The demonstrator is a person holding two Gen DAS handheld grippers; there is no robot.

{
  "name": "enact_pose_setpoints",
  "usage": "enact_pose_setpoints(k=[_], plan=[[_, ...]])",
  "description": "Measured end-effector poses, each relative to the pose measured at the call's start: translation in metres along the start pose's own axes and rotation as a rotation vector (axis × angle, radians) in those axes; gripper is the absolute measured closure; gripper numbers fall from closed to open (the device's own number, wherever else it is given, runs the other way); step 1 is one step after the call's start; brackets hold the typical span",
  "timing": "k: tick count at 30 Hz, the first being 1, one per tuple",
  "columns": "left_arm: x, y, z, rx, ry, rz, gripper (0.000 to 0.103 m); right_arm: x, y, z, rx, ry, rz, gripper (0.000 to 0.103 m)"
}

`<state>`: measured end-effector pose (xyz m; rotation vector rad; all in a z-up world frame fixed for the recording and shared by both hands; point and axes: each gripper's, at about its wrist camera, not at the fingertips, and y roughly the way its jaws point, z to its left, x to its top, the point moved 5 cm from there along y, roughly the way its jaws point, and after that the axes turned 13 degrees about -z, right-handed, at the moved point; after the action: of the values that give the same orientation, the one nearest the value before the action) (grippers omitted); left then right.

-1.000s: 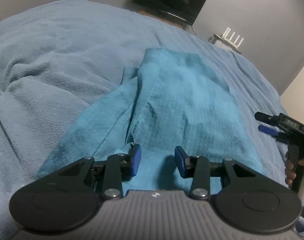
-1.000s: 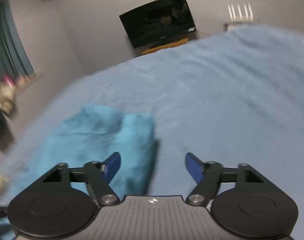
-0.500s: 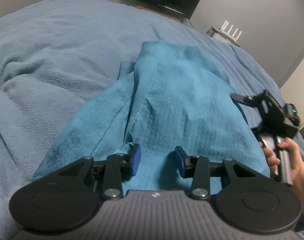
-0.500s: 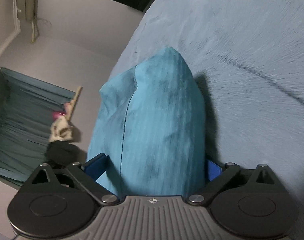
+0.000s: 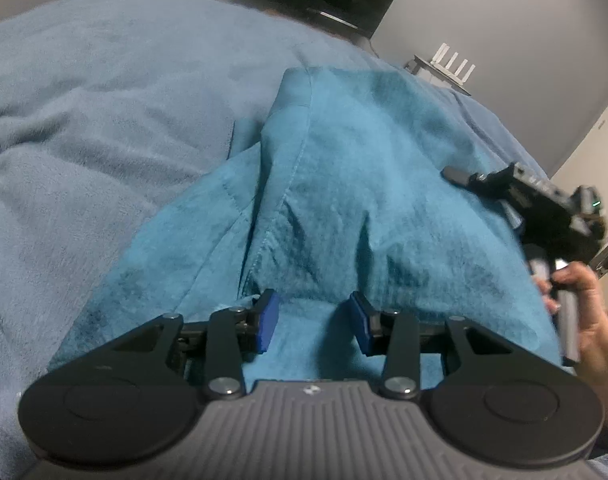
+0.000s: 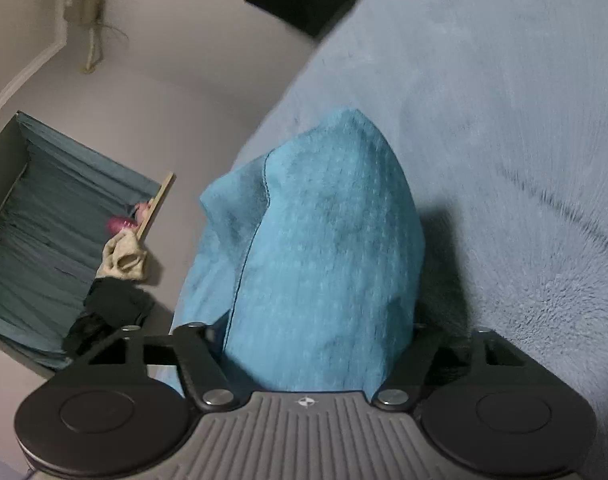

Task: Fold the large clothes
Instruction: 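Grasp the jacket side with the right gripper and lift it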

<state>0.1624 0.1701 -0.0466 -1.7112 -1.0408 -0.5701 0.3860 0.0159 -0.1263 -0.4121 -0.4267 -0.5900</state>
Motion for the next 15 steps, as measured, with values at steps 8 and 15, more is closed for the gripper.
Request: enact_pose_setpoints(k=[8,15], plan=[[-0.007,0.032,-0.078,-0.003,0.214,-0.01,0.064,0.068,-0.074,0.025,-0.008,-0.116,-0.102,0.039],[-0.016,0.096,-0.134,-0.014,0.228,-0.036,0.064,0.156,-0.102,-0.004,-0.125,-0.224,-0.112,0.04]])
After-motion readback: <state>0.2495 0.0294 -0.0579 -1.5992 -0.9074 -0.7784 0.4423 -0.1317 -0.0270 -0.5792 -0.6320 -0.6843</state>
